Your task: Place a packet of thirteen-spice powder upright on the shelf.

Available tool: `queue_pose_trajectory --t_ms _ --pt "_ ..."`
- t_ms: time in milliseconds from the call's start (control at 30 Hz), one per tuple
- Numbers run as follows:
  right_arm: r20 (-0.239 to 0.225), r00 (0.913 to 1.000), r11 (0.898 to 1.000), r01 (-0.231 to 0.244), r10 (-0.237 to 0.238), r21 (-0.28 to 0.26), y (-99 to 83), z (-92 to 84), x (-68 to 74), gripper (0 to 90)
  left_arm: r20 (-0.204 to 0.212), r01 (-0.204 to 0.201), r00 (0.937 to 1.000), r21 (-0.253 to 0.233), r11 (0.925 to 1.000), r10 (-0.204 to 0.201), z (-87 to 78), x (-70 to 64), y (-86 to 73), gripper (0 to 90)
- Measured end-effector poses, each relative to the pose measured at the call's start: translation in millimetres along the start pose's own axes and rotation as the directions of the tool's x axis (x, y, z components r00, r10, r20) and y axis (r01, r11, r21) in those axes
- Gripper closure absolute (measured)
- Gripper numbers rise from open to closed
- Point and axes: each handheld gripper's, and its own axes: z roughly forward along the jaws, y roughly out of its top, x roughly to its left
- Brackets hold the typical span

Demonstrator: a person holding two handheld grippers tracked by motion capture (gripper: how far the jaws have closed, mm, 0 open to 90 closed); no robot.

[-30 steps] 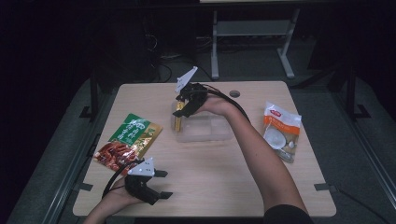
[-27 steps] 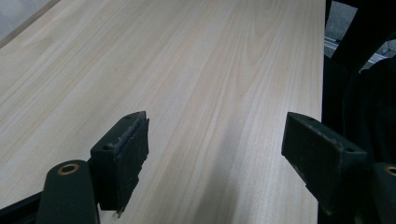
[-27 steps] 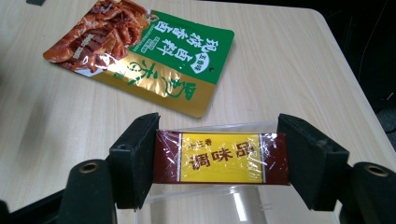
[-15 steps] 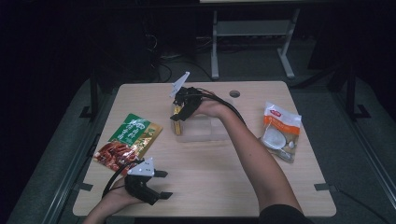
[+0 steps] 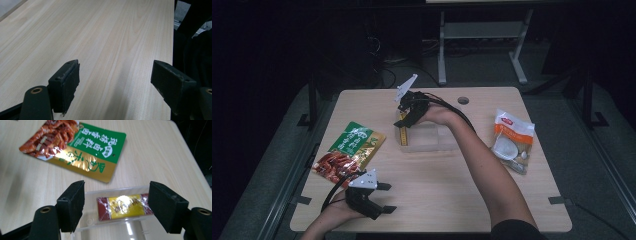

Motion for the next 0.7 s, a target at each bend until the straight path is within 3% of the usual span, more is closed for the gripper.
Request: queue_pose_trajectory --t_ms 300,367,700 --pt "-0.001 1.0000 0.999 -0.003 0.003 -0.036 -1.9 -21.0 4.6 27.4 0.005 0.019 0.9998 0.001 0.9998 -0.019 -1.9 4.7 -2.2 22.6" --pt "0.007 0.9999 0.999 -0.009 0.009 -0.051 -7.2 -29.5 7.4 26.7 0.006 0.039 0.9992 -0.010 0.9992 -0.039 -3.4 6.5 -3.0 22.6" --pt "0.053 0.9970 0.995 -0.053 0.057 -0.080 -36.7 -59.8 24.7 26.2 -0.034 0.051 0.9981 -0.033 0.9982 -0.052 -9.2 8.4 -3.1 16.6"
